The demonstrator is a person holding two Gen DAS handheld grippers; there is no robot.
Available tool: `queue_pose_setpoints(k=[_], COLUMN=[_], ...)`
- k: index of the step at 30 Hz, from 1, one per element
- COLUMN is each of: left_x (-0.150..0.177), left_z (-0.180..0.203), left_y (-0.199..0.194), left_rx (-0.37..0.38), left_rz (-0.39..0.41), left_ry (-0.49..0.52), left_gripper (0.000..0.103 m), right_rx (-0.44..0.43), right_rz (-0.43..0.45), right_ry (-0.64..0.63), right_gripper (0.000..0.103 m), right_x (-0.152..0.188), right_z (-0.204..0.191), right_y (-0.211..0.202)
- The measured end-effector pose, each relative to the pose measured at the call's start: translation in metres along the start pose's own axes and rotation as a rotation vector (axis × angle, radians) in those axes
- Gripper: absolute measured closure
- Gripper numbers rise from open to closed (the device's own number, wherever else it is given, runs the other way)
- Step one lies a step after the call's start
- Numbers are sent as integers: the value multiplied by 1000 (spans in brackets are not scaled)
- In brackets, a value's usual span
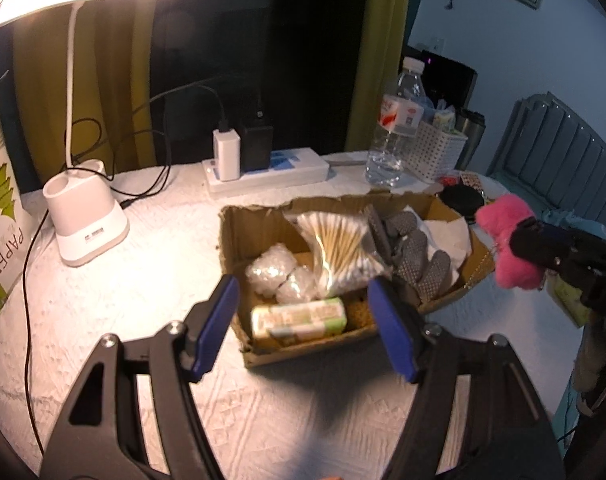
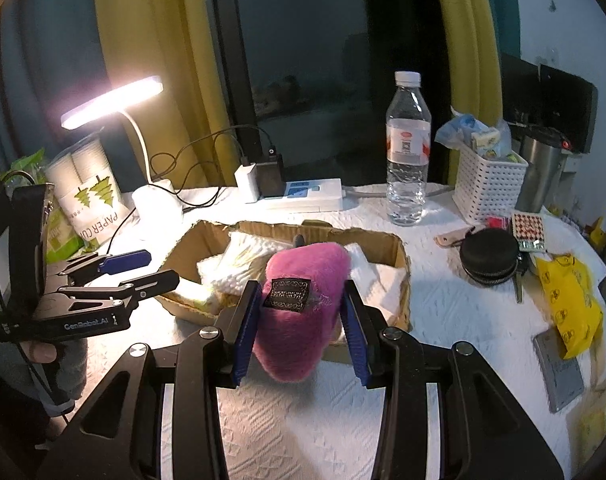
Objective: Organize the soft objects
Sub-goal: 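Carry the tissue pack into the box with the left gripper while the right gripper lifts the pink plush, then lower the pink plush toy into the box and open the right gripper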
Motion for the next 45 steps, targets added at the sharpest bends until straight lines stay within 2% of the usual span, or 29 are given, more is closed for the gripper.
queue_pose_setpoints(k=[15, 23, 28, 34, 37, 45], left_x=[-2, 0, 1, 1, 1, 1], left_z=[-28, -33, -32, -30, -27, -12], left_y=[5, 14, 16, 13, 10, -11], left_rx=[8, 10, 5, -9, -12, -16], left_rz=[18, -6, -13, -7, -3, 23], left_ry=[-55, -73, -67, -60, -55, -24], left_gripper=[28, 28, 28, 28, 28, 28], right_rx=[-15, -21, -24, -23, -13, -4], right_rz=[-67, -157, -188, -182, -164, -124], right_ry=[-37, -40, -15, -14, -25, -15], right_gripper=[61, 61, 61, 59, 51, 50], right_x=[-16, 0, 8, 12, 11, 13], right_z=[-17, -24, -20, -20, -21, -20], right_y=[52, 91, 102, 97, 89, 62])
Point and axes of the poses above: each gripper's, at about its wrist camera, not at the fingertips, and y roughly the way its jaws point, z to its right, x to its underside, the point moved 5 cm from there along y, roughly the way its jaws point, and after that the axes turned 6 degrees about -z, right-handed, at the moved point
